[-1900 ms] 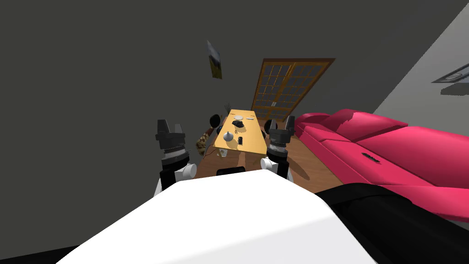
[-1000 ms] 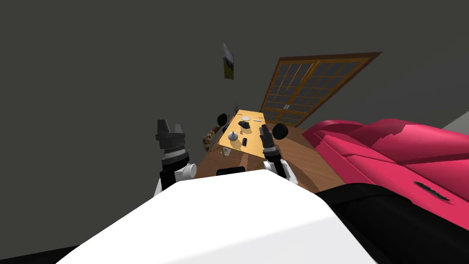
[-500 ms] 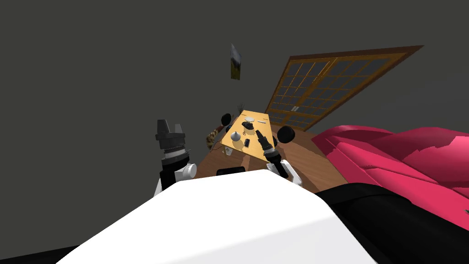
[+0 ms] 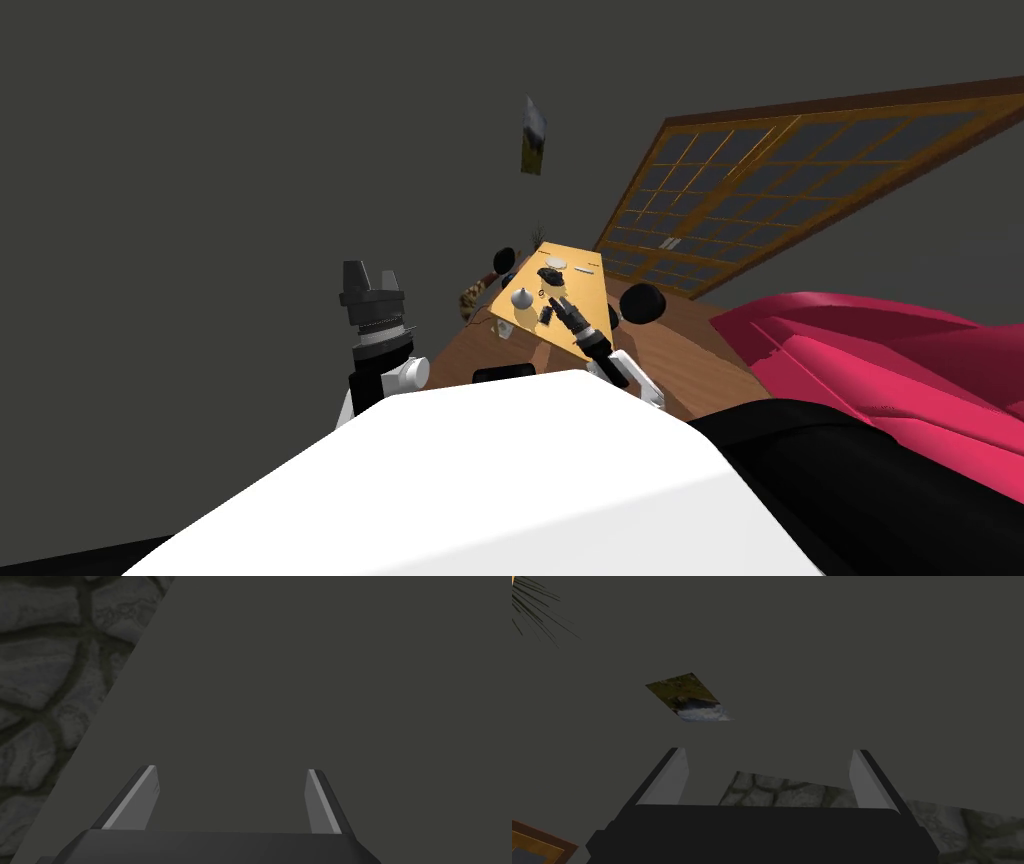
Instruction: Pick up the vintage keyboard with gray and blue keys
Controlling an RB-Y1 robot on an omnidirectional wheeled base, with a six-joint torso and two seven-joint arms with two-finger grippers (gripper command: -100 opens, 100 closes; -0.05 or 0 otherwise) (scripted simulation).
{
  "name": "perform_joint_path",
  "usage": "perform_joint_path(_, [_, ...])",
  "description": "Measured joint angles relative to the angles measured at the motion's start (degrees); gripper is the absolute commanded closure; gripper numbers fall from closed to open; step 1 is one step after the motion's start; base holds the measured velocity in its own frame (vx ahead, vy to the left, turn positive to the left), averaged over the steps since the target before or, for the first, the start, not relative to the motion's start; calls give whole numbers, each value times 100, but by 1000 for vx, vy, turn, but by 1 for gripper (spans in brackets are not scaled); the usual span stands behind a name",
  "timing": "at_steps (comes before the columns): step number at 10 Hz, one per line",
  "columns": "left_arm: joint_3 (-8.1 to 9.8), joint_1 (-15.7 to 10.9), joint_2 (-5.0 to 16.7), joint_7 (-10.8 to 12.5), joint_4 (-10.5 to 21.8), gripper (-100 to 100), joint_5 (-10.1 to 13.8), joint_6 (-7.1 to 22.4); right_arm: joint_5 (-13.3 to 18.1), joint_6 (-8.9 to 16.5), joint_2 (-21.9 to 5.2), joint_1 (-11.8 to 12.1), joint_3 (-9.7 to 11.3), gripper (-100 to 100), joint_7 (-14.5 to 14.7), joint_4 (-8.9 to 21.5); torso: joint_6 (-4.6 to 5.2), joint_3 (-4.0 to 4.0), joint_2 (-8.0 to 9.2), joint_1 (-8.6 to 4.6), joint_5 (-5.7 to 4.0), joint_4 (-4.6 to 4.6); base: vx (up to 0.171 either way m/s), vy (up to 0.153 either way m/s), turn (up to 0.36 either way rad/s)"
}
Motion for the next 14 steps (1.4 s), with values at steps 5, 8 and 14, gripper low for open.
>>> perform_joint_path(5, [0, 0, 0, 0, 0, 0, 0, 0, 794, 205, -624, 92, 108, -100, 470, 552, 1, -2, -3, -1, -1, -1, 8, -20, 170])
perform_joint_path(8, [1, 1, 0, 0, 0, 0, 0, 0, 1162, 223, -909, 113, 117, -100, 705, 913, 4, -2, -4, 0, 0, 0, 11, -16, 236])
perform_joint_path(14, [1, 2, 0, 0, 0, 0, 0, 0, 1996, 334, -1483, 252, 212, -100, 1219, 1515, 7, -3, -5, 0, 0, -1, 13, -16, 201])
